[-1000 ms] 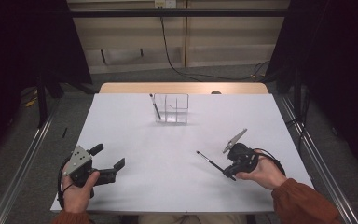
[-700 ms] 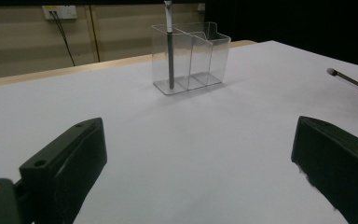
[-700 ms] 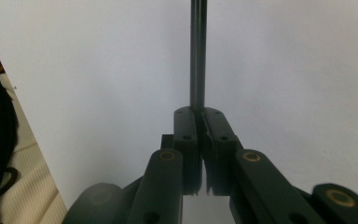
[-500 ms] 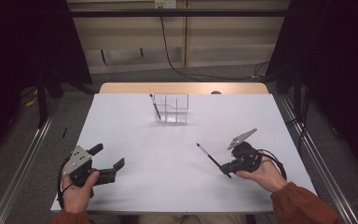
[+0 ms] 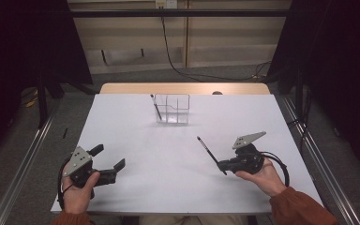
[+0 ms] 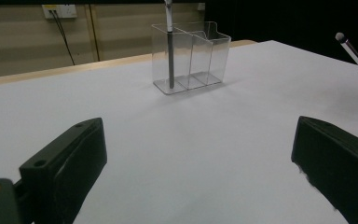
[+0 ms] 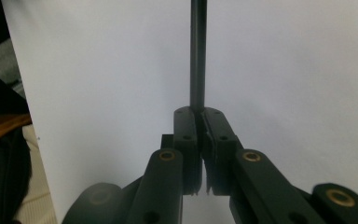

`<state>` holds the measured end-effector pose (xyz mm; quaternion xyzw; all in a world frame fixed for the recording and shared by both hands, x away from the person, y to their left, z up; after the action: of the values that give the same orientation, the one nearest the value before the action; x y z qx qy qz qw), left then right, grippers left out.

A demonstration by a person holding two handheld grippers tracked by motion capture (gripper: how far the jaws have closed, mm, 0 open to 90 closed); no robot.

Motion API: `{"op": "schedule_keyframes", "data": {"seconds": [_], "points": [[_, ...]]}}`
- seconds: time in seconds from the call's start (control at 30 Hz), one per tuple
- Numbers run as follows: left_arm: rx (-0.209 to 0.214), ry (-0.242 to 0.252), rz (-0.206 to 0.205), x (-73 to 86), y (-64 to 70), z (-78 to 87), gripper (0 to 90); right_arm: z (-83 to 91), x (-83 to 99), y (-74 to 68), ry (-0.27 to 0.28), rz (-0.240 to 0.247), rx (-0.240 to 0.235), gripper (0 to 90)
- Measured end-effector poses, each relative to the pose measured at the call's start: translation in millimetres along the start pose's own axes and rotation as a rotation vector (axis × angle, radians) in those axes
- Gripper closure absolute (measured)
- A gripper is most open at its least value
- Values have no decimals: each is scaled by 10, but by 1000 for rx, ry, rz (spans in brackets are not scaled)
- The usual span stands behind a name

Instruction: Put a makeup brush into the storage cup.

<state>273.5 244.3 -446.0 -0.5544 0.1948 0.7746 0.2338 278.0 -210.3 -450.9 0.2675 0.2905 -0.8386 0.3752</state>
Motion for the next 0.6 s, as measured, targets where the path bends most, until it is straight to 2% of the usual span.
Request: {"op": "schedule_keyframes", "data": {"seconds": [0.17, 0.37, 0.6], "points": [[1, 5, -1, 0, -1, 2, 33, -15, 10, -4, 56, 15, 2, 848], [0, 1, -6, -2, -4, 6, 33, -22, 45, -18, 90, 25, -4, 848], [0, 6, -7, -2, -3, 7, 33, 37, 20, -39, 193, 37, -6, 848]]}}
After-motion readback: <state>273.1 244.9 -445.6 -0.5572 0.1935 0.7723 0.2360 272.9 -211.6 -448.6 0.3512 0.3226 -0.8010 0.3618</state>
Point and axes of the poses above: each handheld gripper's, and its own axes: z roughly backward along the jaws, x roughly out of its underside, y roughly to its right, the point moved 2 cm from there along -z, roughly forward along the jaws, and after that the axes turned 4 degrees about -x, right-handed, at the moved point
